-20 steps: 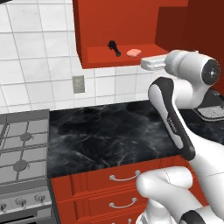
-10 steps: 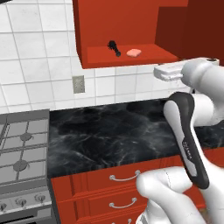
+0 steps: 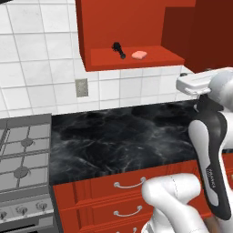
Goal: Pick up the dish brush and bar soap from the sink, and place them back in the cabinet, and close the cabinet door.
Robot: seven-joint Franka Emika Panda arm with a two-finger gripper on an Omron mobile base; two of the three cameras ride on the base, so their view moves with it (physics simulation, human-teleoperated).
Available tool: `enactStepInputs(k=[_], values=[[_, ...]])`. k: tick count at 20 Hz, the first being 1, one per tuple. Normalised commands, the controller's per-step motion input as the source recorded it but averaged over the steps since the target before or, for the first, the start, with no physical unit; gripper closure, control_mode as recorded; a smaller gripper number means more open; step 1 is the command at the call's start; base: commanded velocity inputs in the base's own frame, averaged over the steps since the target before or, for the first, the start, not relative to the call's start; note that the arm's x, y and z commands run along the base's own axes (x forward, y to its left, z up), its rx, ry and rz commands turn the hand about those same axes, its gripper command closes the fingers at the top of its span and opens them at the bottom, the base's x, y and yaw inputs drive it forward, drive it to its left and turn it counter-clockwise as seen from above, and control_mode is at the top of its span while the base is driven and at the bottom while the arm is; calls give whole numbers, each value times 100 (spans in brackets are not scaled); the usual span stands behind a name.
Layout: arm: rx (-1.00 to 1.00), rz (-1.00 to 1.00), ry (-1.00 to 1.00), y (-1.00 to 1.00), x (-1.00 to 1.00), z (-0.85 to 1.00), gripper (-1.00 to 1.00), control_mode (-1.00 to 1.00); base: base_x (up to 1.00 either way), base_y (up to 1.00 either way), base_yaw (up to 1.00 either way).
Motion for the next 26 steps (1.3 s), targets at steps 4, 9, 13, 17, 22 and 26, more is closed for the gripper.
enactStepInputs(k=[4,9,13,17,22,26], values=[[0,0,-2,-21,-47,0,-100,-100,0,0,0],[0,-1,-2,-17,-46,0,-100,-100,0,0,0],[0,-3,-1,-8,-41,0,-100,-100,0,0,0],[0,-3,-1,-2,-39,0,-100,-100,0,0,0],[0,-6,0,0,-31,0,-100,-100,0,0,0],[0,-5,-1,-2,-26,0,-100,-100,0,0,0]])
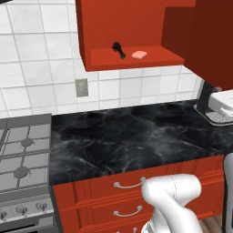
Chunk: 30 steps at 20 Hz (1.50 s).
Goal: Pick up the dish brush and bar soap from the sink, and place them back in the cabinet, and close the cabinet door.
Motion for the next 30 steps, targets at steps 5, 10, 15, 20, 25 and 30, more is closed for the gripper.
enactStepInputs(k=[5,10,15,20,25,30], values=[[0,0,-3,-26,-30,0,-100,-100,0,0,0],[0,0,-1,-21,-38,0,-100,-100,0,0,0],[0,0,-1,-10,-34,0,-100,-100,0,0,0],[0,0,-3,-13,-33,0,-100,-100,0,0,0],[0,0,-2,-20,-9,0,-100,-100,0,0,0],[0,0,0,-26,-9,0,-100,-100,0,0,0]])
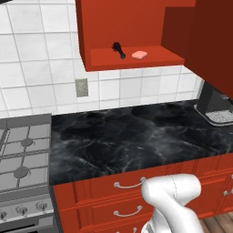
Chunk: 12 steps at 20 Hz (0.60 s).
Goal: Pick up the dish brush and bar soap from the sink, and place them back in the cabinet, and close the cabinet door.
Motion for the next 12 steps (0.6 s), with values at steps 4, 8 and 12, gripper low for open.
enactStepInputs(k=[4,8,12], values=[[0,0,0,-27,-15,0,-100,-100,0,0,0],[0,0,0,-28,-18,0,-100,-100,0,0,0],[0,0,0,-23,-4,0,-100,-100,0,0,0]])
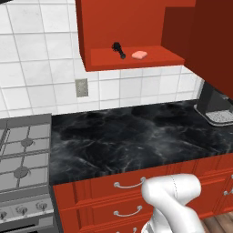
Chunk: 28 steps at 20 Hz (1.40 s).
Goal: Pick up the dish brush and bar soap from the sink, and place them back in the cabinet, and close the cabinet door.
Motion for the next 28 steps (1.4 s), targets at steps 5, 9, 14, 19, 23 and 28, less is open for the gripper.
enactStepInputs(k=[5,9,14,19,23,28], values=[[0,3,0,-22,0,0,-100,-100,0,0,0],[0,3,0,-24,0,-1,-100,-100,0,0,0],[0,4,0,-29,0,0,-100,-100,0,0,0],[0,4,0,-26,0,0,-100,-100,0,0,0],[0,4,0,-22,0,-2,-100,-100,0,0,0],[0,4,0,-19,0,-6,-100,-100,0,0,0]])
